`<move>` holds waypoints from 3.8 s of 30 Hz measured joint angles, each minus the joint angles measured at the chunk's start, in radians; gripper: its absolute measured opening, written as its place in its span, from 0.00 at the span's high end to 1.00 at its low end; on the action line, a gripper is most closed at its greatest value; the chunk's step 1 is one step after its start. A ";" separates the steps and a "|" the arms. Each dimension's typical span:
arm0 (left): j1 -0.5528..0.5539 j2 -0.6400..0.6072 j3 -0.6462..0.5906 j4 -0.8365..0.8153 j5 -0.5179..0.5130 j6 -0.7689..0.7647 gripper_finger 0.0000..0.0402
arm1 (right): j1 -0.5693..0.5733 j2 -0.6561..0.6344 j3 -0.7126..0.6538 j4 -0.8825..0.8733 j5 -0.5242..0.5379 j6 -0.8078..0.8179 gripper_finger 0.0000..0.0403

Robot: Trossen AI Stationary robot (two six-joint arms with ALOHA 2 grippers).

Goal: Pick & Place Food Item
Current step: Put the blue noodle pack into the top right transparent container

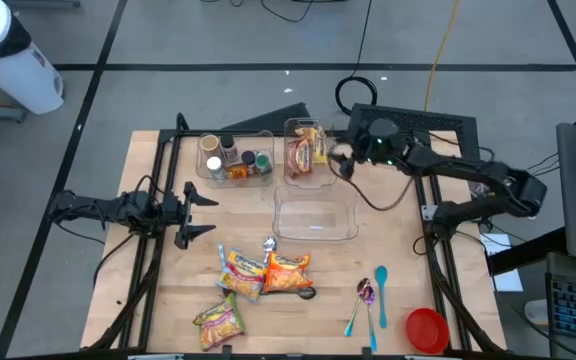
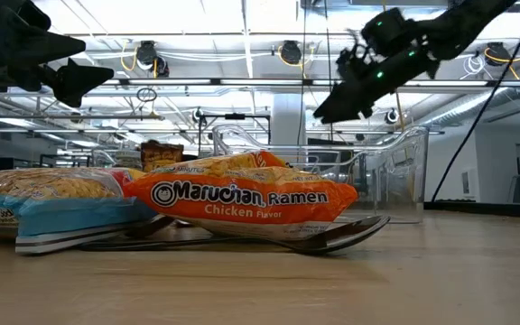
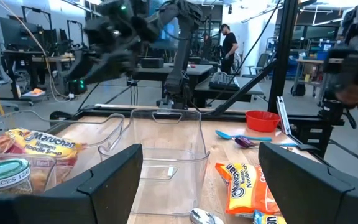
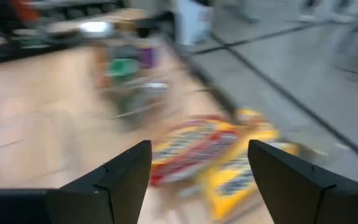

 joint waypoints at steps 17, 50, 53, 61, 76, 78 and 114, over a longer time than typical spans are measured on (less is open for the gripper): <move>0.000 0.000 0.000 0.004 0.000 0.000 0.19 | 0.311 -0.328 -0.377 0.336 -0.369 0.184 0.40; -0.078 0.497 0.238 -0.166 -0.068 -0.436 0.19 | 0.529 -0.332 -0.408 0.389 -0.311 0.169 0.40; -0.131 0.678 0.302 -0.168 -0.041 -0.398 0.19 | 0.528 -0.332 -0.408 0.389 -0.310 0.165 0.40; -0.266 1.051 0.402 -0.153 -0.025 -0.485 0.19 | 0.528 -0.332 -0.408 0.381 -0.311 0.151 0.40; -0.304 1.290 0.405 -0.116 -0.030 -0.608 0.41 | 0.528 -0.332 -0.408 0.382 -0.308 0.142 0.40; -0.304 1.290 0.405 -0.114 -0.030 -0.606 0.48 | 0.528 -0.332 -0.408 0.382 -0.308 0.142 0.40; -0.141 0.960 0.746 -0.465 -0.050 -0.231 0.99 | 0.528 -0.299 -0.408 0.529 -0.106 0.178 0.40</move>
